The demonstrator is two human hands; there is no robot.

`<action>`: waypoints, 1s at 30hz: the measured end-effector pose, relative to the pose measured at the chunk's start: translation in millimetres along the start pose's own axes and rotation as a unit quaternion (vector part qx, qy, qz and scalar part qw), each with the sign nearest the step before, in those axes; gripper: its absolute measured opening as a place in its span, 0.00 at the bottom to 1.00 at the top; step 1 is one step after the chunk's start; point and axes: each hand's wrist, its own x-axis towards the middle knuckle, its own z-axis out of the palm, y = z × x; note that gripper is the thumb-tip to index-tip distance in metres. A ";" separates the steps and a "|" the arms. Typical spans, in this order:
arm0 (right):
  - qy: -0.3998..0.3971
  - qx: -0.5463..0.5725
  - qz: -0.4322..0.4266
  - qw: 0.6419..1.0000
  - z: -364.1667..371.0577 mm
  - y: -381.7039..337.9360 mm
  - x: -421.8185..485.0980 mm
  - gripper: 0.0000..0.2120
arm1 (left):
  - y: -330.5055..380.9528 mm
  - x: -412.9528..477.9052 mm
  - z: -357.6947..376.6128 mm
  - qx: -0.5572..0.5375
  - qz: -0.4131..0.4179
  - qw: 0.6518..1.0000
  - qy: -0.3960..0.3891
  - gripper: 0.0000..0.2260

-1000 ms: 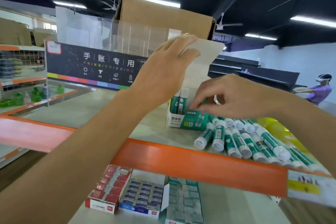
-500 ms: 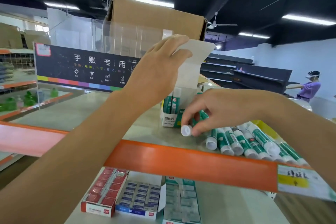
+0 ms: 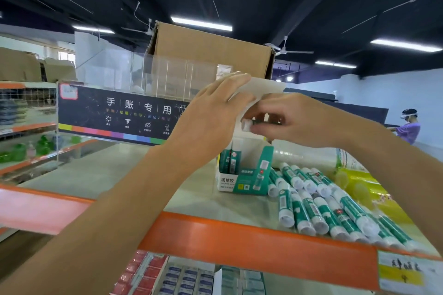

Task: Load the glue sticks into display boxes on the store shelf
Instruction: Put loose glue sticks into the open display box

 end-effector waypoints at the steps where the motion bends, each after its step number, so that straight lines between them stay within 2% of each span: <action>1: 0.003 -0.018 0.006 1.000 -0.6 2.7 2.1 0.12 | 0.6 0.1 -0.8 0.001 -0.002 1.000 0.000 0.16; 4: -0.011 -0.055 0.040 0.998 -2.7 8.1 7.7 0.10 | 2.8 0.4 -2.5 0.005 -0.015 1.000 -0.005 0.15; 7: -0.024 -0.041 0.072 0.996 -3.8 9.8 10.7 0.10 | 3.2 -0.1 -2.6 0.006 -0.007 1.000 0.008 0.16; 11: -0.070 -0.023 0.087 0.993 -3.2 9.8 11.9 0.04 | 2.2 -0.9 -1.1 0.004 0.000 1.000 0.015 0.17; 14: -0.097 -0.008 0.091 0.991 2.9 10.9 11.5 0.11 | 1.5 -0.7 0.3 0.005 0.003 1.000 0.015 0.17; 19: -0.051 0.036 0.117 0.991 11.5 15.8 10.6 0.14 | 2.4 0.6 1.1 0.009 0.001 1.000 0.012 0.20; 21: -0.039 0.040 0.121 0.991 12.0 17.2 10.3 0.11 | 2.7 0.6 0.9 0.009 0.001 1.000 0.010 0.20; 30: -0.043 0.039 0.148 0.987 16.3 13.4 15.2 0.09 | 4.0 0.5 0.3 0.008 -0.002 1.000 0.006 0.21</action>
